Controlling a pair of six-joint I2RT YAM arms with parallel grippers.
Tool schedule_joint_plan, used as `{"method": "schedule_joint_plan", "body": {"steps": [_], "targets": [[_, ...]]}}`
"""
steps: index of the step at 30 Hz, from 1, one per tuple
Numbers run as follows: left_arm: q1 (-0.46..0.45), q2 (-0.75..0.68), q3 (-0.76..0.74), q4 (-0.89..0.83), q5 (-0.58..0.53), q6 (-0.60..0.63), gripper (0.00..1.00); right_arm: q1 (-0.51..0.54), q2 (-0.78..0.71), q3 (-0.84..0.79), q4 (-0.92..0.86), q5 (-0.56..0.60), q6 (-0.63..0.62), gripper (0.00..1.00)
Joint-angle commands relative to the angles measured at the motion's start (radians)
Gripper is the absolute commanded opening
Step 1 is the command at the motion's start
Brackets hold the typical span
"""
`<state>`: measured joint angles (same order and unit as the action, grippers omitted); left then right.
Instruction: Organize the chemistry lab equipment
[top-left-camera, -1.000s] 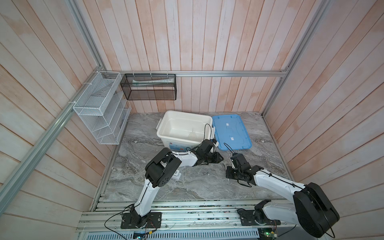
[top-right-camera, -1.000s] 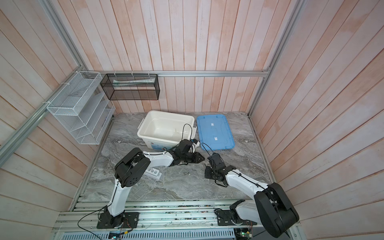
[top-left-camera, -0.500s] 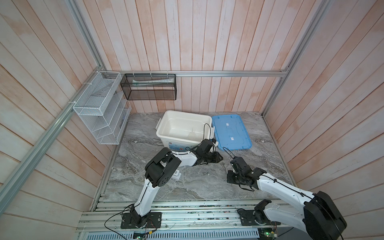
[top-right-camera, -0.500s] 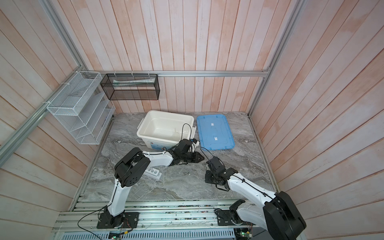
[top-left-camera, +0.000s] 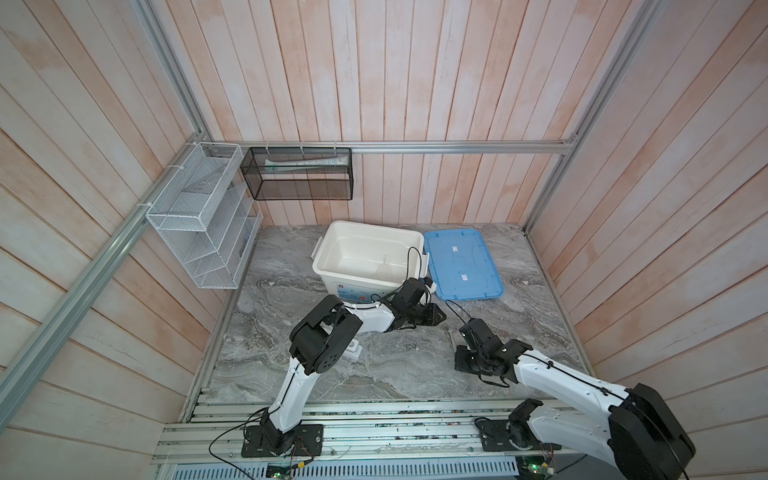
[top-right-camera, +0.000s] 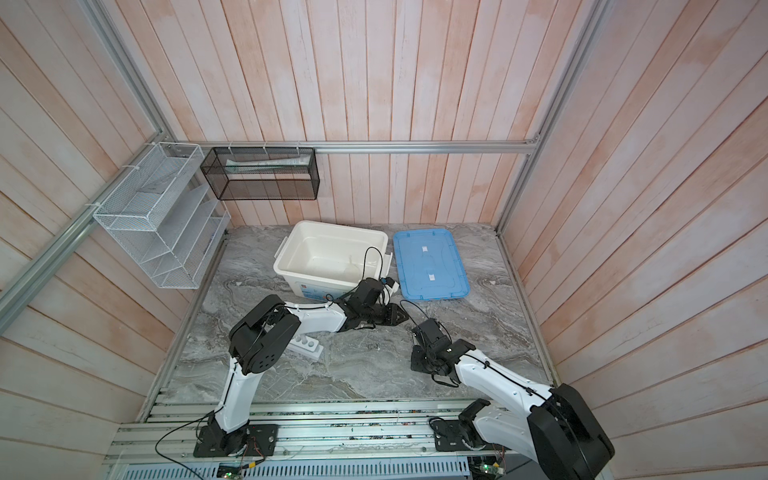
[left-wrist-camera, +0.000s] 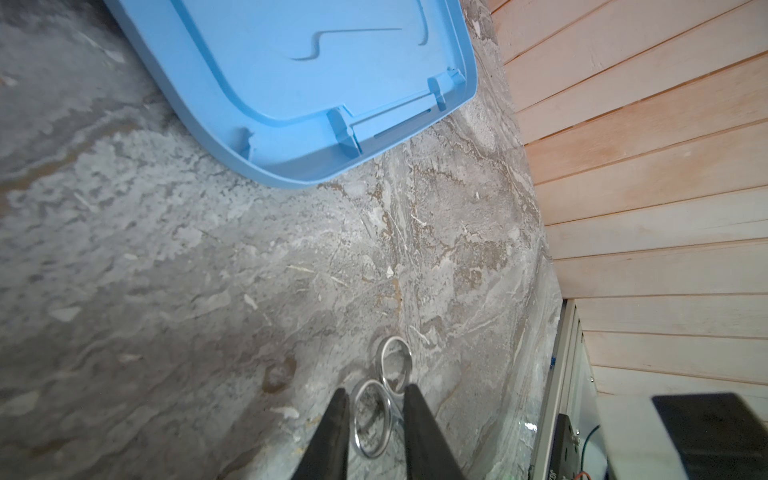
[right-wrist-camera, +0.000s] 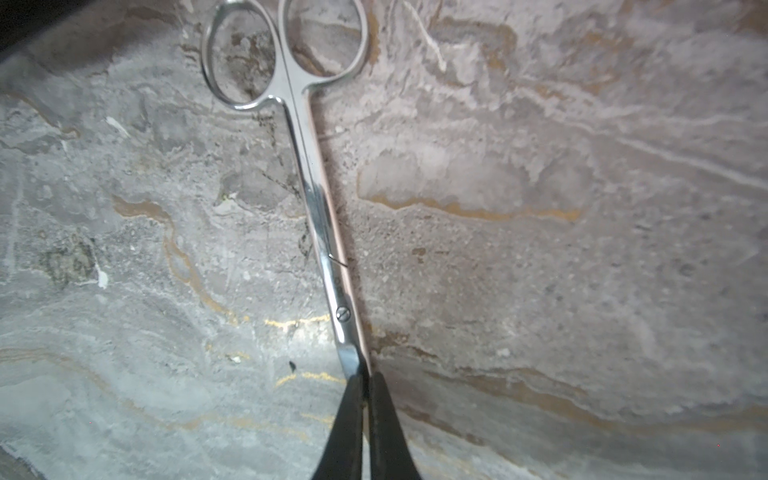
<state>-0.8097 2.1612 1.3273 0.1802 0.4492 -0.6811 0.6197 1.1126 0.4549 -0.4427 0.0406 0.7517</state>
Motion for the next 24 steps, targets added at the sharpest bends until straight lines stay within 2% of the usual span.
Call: {"method": "schedule_joint_plan", "body": {"steps": [1,6,16,24], "targets": [[0.009,-0.010,0.013,0.014,0.011,0.012,0.26,0.005,0.015,-0.019,-0.025,0.034,0.020,0.09],[0.009,-0.003,0.017,0.007,0.021,0.012,0.27,0.006,0.013,-0.020,-0.028,0.032,0.027,0.09],[0.007,-0.013,-0.023,-0.029,0.014,-0.001,0.39,0.006,0.068,0.009,-0.048,0.033,0.028,0.08],[0.004,0.011,-0.014,-0.024,0.044,-0.034,0.42,0.007,0.066,0.006,-0.045,0.022,0.021,0.08]]}}
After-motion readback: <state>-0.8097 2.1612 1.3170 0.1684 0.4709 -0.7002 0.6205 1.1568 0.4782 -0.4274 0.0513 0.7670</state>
